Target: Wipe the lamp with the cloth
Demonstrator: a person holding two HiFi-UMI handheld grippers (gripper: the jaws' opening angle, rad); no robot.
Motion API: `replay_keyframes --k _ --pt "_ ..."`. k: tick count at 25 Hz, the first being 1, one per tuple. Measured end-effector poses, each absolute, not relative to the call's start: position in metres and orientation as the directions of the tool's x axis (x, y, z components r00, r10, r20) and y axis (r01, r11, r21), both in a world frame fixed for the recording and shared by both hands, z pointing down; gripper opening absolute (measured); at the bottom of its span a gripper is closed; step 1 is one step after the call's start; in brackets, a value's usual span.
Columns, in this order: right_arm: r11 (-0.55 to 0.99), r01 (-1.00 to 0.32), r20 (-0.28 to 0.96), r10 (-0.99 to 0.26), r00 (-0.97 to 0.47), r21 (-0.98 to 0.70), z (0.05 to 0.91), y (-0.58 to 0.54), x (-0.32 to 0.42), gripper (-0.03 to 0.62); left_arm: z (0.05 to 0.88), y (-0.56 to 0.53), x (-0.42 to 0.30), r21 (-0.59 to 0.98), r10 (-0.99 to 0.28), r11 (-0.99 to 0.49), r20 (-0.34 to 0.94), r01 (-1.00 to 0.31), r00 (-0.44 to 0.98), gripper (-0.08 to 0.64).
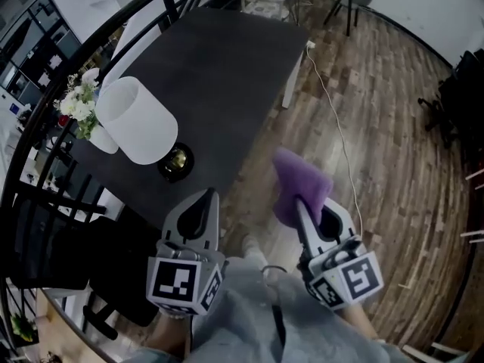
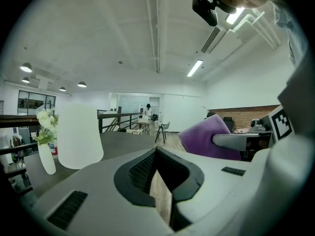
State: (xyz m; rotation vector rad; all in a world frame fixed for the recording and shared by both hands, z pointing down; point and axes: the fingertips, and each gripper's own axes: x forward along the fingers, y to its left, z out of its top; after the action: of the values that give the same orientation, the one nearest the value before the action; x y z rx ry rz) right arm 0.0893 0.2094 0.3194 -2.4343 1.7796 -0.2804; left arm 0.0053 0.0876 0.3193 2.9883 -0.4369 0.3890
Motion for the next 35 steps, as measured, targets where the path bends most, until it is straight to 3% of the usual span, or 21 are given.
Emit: replay_keyframes --k 15,20,29,35 --pt "-0.075 -0.979 0.068 -0.996 0.064 -0.189 0.313 0.072 0.099 0.051 0.324 -0.017 -0.007 0.096 -0.440 -0.876 0.243 -0.473 0.864 0.002" --pt "-0.013 -0.994 0.059 -0.998 0.006 -0.113 0.299 0.049 0.096 0.051 0.322 -0.035 -0.019 0.088 -0.496 -0.844 0.244 -0.529 0.833 0.002" --pt "0.060 -0.991 0.024 -0.998 -0.063 -0.116 0.289 -0.001 0.116 0.051 0.320 -0.066 -0.036 0.084 -0.628 -0.746 0.239 -0.660 0.741 0.002" --pt "0.197 -0.975 0.028 -0.979 -0.200 -0.100 0.287 -0.048 0.126 0.051 0.316 -0.088 -0.043 0.101 -0.731 -0.635 0.242 -0.765 0.638 0.002"
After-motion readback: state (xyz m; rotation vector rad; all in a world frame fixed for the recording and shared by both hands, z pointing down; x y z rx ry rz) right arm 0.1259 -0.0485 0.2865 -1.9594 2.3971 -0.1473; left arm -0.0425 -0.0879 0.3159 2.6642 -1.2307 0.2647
